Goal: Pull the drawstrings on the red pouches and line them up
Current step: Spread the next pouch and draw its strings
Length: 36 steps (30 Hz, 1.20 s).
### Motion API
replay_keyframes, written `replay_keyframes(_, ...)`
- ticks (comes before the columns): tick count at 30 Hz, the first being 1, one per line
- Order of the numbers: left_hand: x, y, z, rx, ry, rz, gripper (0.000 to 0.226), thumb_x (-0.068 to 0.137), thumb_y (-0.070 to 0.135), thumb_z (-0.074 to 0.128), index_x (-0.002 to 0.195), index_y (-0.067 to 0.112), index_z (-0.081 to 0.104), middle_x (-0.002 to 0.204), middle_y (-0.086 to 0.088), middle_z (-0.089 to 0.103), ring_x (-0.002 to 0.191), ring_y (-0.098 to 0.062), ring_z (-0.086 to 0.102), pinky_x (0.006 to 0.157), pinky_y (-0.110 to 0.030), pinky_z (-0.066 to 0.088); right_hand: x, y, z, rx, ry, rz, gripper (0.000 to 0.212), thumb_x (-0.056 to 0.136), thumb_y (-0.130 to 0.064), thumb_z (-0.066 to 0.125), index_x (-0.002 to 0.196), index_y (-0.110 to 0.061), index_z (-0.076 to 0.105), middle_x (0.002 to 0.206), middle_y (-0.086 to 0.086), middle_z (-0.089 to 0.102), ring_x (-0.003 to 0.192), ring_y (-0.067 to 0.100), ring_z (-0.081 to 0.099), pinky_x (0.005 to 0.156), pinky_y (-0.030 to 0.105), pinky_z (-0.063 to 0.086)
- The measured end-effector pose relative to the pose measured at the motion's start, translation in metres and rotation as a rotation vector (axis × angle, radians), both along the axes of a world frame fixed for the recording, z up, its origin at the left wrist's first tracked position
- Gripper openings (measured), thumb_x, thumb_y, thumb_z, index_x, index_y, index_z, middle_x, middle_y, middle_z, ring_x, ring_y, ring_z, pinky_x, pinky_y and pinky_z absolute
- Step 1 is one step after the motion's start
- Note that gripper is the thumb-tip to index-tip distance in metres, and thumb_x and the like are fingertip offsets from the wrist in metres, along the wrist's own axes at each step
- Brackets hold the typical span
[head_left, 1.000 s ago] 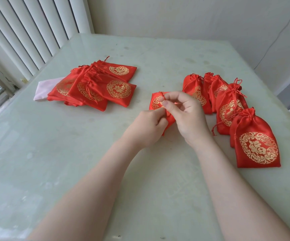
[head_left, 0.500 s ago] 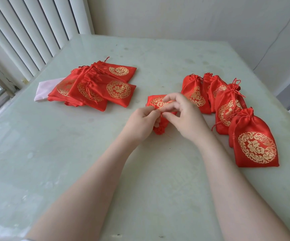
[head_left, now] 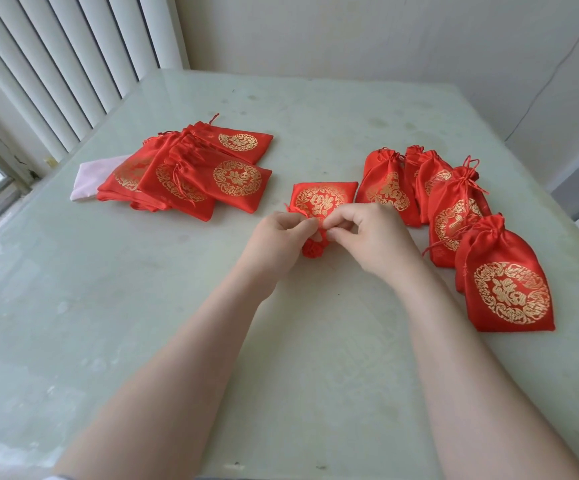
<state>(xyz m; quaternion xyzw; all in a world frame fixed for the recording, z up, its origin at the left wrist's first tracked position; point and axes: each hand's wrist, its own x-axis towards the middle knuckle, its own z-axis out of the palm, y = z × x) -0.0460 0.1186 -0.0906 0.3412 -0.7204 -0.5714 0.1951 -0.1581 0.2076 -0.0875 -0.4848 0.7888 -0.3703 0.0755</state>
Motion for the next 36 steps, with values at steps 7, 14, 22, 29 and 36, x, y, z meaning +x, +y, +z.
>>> replay_keyframes(7,0.0,-0.005,-0.002,0.031,0.003,-0.03,0.034,0.093,0.022,0.051,0.06,0.019,0.058,0.066,-0.007,0.052,0.058,-0.015,0.04,0.057,-0.027,0.032,-0.002,0.004,0.002,0.043,-0.027,0.036,0.014,0.08,-0.006,0.066,0.092,-0.014,0.067,0.076,-0.002,0.067,0.068,0.001,0.055,0.065,0.0,0.034)
replay_keyframes(14,0.002,-0.008,-0.005,0.038,0.025,-0.073,0.03,0.093,0.022,0.052,0.064,0.016,0.055,0.058,-0.002,0.047,0.053,-0.012,0.037,0.052,-0.023,0.03,0.009,-0.003,-0.001,-0.052,-0.047,0.11,0.019,0.08,-0.008,0.068,0.099,-0.014,0.065,0.078,-0.007,0.064,0.07,0.001,0.055,0.066,0.009,0.038)
replay_keyframes(22,0.002,-0.012,-0.004,0.091,0.039,-0.087,0.027,0.094,0.02,0.052,0.07,0.011,0.062,0.063,-0.001,0.057,0.048,-0.004,0.049,0.051,-0.013,0.042,0.009,-0.004,-0.003,-0.14,-0.16,0.005,0.017,0.081,-0.002,0.064,0.092,-0.015,0.062,0.067,-0.013,0.061,0.06,-0.008,0.052,0.063,0.006,0.038)
replay_keyframes(29,0.004,-0.007,-0.004,-0.006,0.006,-0.187,0.013,0.089,0.014,0.059,0.077,0.01,0.059,0.065,0.0,0.052,0.065,-0.016,0.045,0.064,-0.028,0.039,0.008,-0.005,-0.005,-0.117,-0.125,-0.062,0.016,0.081,-0.005,0.064,0.085,-0.021,0.062,0.065,-0.016,0.06,0.057,-0.007,0.053,0.062,0.009,0.042)
replay_keyframes(36,0.002,-0.009,-0.009,-0.329,-0.046,-0.133,0.009,0.085,0.012,0.061,0.077,0.015,0.062,0.058,0.013,0.051,0.046,0.004,0.046,0.051,-0.008,0.033,0.007,-0.003,-0.004,0.011,0.318,-0.004,0.014,0.083,-0.012,0.059,0.086,-0.015,0.072,0.084,0.007,0.07,0.081,0.028,0.062,0.068,0.04,0.05)
